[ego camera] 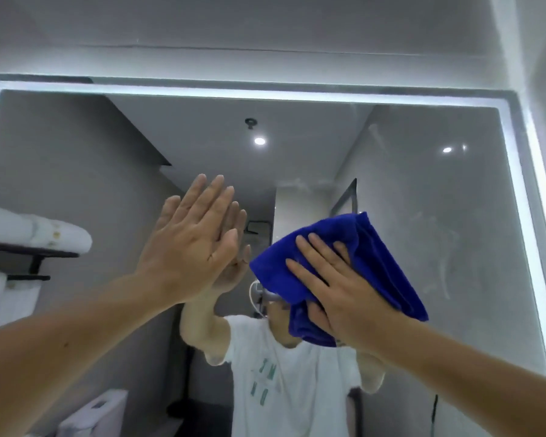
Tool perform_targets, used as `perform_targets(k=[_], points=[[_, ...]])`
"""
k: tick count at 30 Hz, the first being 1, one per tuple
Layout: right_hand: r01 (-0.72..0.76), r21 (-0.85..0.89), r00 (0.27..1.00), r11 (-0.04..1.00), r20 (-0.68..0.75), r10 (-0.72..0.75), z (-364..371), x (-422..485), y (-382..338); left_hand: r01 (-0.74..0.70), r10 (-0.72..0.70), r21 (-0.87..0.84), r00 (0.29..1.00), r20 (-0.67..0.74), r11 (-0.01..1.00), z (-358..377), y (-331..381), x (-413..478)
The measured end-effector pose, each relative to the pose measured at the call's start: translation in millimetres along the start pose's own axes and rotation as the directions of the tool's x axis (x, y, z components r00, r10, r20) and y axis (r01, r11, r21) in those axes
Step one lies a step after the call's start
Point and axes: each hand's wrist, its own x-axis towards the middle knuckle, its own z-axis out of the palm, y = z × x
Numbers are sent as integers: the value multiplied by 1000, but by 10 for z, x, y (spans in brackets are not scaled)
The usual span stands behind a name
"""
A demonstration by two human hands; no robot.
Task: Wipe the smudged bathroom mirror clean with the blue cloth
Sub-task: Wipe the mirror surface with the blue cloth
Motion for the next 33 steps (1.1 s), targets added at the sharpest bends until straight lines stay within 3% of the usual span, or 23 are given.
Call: perform_targets(k=[4,9,13,16,20,24,26,28,33], points=[[-25,12,998,1000,-65,25,-182,562,500,-23,23,10,1000,-19,1000,-53,-83,237],[-339,80,938,937,-43,343,-449,1510,1146,-31,30,-9,997,-71,999,-177,-231,342],[-453,74,882,888,-107,459,-391,1738,891,-24,23,-9,996,-83,1000,-267,-363,317],[-361,92,923,928,-109,370,-240,1355,483,-17,16,-19,997,-81,1000,-311,-440,294],[-59,51,996,997,-67,62,-8,497,-169,-41,41,2,996,-79,999,-324,-478,264],[125,-74,992,989,41,-122,-54,462,42,-61,62,16,995,-82,998,-347,-456,334],[37,0,999,999,31,-37,-167,776,326,-61,62,4,994,-90,998,-366,-426,399],[-173,50,984,984,-30,175,-277,1108,697,-76,77,9,994,-84,997,-362,-380,455],[-527,88,844,846,-66,532,-611,1755,1501,-104,110,84,992,-69,991,-366,-291,674]])
